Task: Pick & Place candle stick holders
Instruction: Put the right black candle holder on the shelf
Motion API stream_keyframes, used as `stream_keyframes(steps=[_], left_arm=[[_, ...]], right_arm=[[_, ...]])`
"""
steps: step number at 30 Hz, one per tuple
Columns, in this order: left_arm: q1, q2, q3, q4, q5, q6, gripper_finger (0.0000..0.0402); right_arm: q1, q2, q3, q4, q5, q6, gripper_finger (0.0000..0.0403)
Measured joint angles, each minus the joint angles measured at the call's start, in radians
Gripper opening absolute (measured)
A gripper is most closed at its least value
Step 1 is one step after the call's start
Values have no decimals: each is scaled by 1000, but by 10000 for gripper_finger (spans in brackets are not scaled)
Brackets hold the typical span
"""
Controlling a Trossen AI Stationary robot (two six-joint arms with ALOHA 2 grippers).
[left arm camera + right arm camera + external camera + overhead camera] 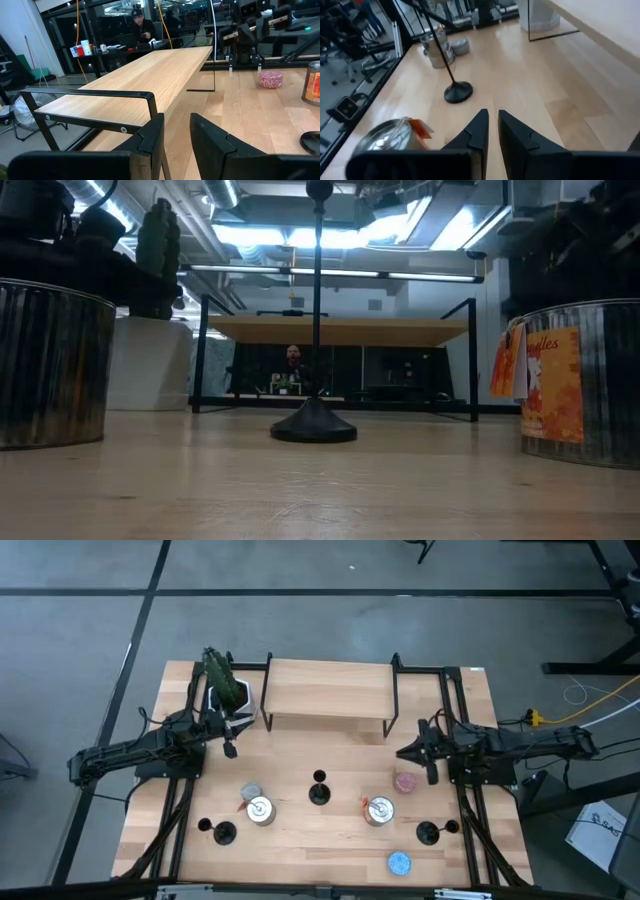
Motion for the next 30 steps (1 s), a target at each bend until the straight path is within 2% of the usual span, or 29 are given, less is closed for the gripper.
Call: stream_keyframes(steps=[4, 13, 19, 22, 25, 28, 30], left_arm=[[0, 0, 0, 0, 0, 0, 88], [0, 0, 0, 0, 0, 0, 88], [0, 0, 0, 0, 0, 0, 88], [0, 0, 0, 0, 0, 0, 88], [0, 0, 0, 0, 0, 0, 88], [0, 0, 0, 0, 0, 0, 88], [0, 0, 0, 0, 0, 0, 88]], right_arm=[[30, 49, 100, -95, 0, 24, 45], [184, 114, 253, -116, -11, 196, 45], [278, 161, 323, -197, -132, 211, 45], [330, 187, 379, -285, -210, 368, 45], [375, 233, 456, -381, -285, 501, 45], [421, 291, 547, -518, -366, 519, 45], [452, 327, 611, -641, -383, 521, 45]])
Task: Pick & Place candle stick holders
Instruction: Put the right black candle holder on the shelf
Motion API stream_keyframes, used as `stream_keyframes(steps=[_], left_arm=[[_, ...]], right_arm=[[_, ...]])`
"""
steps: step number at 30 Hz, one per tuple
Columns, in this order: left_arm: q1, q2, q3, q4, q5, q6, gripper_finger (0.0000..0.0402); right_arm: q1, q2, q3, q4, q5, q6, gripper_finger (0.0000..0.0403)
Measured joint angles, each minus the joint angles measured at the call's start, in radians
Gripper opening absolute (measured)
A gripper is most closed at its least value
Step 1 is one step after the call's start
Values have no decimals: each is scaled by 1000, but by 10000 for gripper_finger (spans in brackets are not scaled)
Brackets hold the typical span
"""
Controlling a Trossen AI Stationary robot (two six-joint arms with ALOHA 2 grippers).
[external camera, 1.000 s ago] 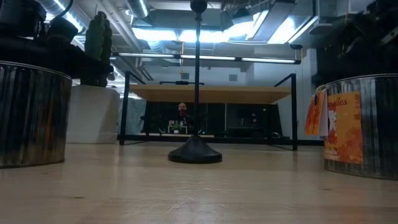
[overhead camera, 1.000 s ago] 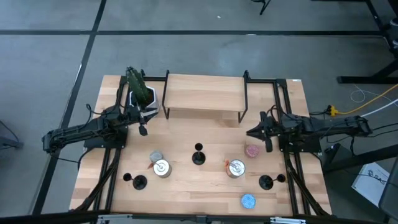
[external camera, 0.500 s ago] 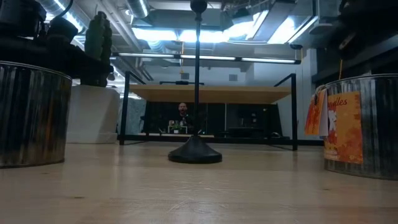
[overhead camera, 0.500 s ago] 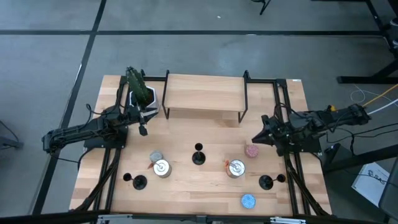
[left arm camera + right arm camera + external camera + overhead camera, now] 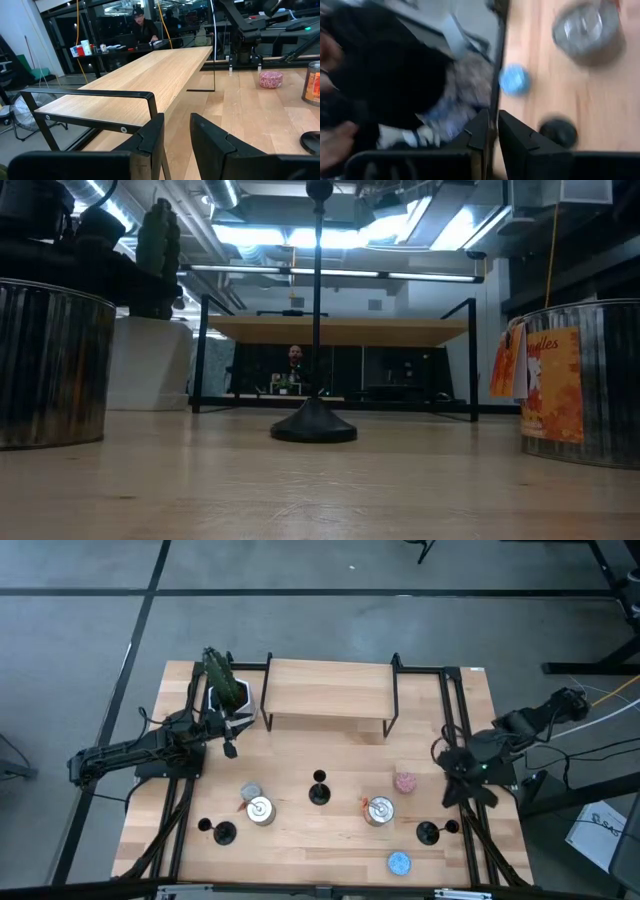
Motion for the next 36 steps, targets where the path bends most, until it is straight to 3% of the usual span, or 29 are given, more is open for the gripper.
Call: stream_keyframes(steps=[8, 15, 20, 24, 36], left_arm=[[0, 0, 0, 0, 0, 0, 88], [0, 0, 0, 0, 0, 0, 88], [0, 0, 0, 0, 0, 0, 88], [0, 0, 0, 0, 0, 0, 88], [0, 0, 0, 0, 0, 0, 88]], right_arm=[[129, 112, 161, -240, 0, 106, 46], [269, 171, 162, -288, 15, 325, 46], [355, 207, 161, -298, 118, 432, 46], [396, 228, 161, -304, 188, 488, 46], [500, 263, 161, -315, 192, 541, 47]])
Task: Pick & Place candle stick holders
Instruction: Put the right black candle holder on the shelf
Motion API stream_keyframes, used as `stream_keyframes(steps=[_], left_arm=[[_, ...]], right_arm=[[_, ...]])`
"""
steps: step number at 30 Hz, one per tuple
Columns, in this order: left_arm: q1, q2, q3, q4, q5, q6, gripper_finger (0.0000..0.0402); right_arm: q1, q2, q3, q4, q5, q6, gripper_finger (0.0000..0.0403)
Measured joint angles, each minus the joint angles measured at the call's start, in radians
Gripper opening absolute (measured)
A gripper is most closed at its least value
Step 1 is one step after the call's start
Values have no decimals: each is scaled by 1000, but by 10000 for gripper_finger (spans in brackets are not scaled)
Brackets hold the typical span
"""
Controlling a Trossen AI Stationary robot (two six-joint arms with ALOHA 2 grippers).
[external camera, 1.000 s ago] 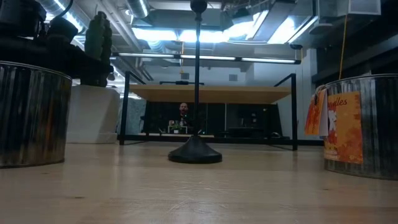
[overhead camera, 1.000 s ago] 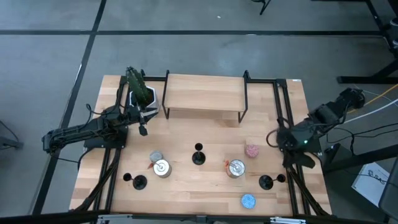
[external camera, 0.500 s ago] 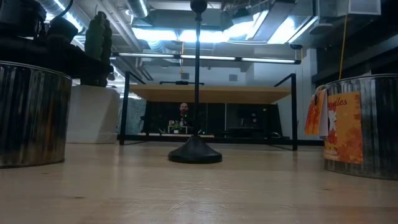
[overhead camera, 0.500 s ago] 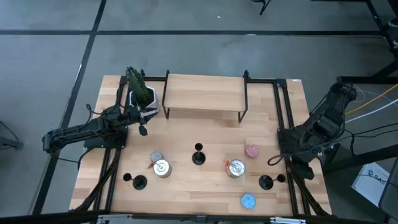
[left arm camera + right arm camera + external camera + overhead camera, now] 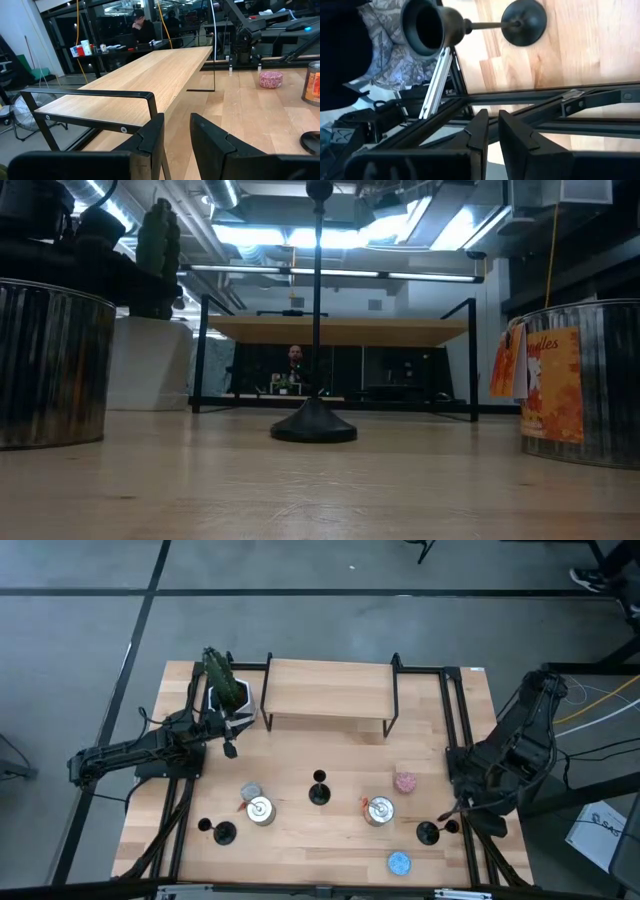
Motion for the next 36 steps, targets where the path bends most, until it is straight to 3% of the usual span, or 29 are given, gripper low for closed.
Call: stream_keyframes(steps=[4, 10, 24, 36], left_arm=[[0, 0, 0, 0, 0, 0, 88], [0, 0, 0, 0, 0, 0, 88], [0, 0, 0, 0, 0, 0, 88], [0, 0, 0, 0, 0, 0, 88]], right_arm=[[32, 0, 0, -18, 4, -2, 47], [136, 9, -5, -79, 90, -4, 47], [313, 122, -28, -8, 129, 64, 51], [377, 185, -29, 4, 197, 61, 182]])
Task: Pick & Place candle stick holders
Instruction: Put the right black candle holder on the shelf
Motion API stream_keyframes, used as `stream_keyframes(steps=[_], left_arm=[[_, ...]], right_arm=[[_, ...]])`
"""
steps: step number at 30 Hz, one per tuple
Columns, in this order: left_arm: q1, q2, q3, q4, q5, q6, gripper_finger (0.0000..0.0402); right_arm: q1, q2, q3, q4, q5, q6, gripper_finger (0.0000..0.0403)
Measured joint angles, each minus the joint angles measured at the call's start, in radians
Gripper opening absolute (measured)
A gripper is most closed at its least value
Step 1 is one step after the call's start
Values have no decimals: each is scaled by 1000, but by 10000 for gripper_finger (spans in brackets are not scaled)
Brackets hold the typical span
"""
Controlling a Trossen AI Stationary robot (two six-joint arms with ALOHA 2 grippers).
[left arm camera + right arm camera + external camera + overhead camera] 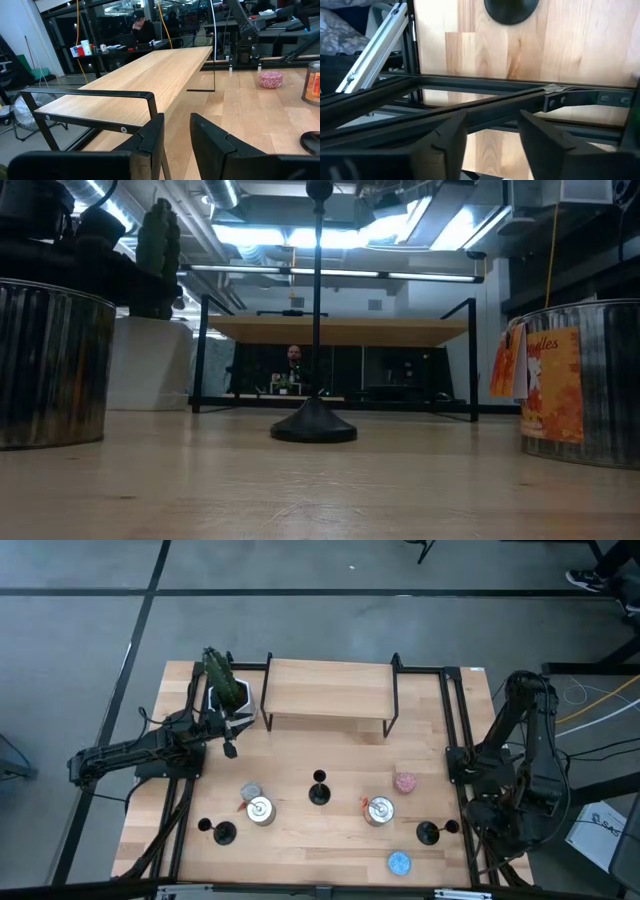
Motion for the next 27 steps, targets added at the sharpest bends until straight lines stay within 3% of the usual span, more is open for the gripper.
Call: stream_keyframes(steps=[5, 19, 27], left_arm=[[0, 0, 0, 0, 0, 0, 88], [0, 0, 0, 0, 0, 0, 88], [0, 0, 0, 0, 0, 0, 88]], right_arm=[[8, 13, 0, 1, 85, -42, 202], [12, 111, 0, 38, 376, -105, 199], [-8, 152, 0, 76, 459, -123, 199]])
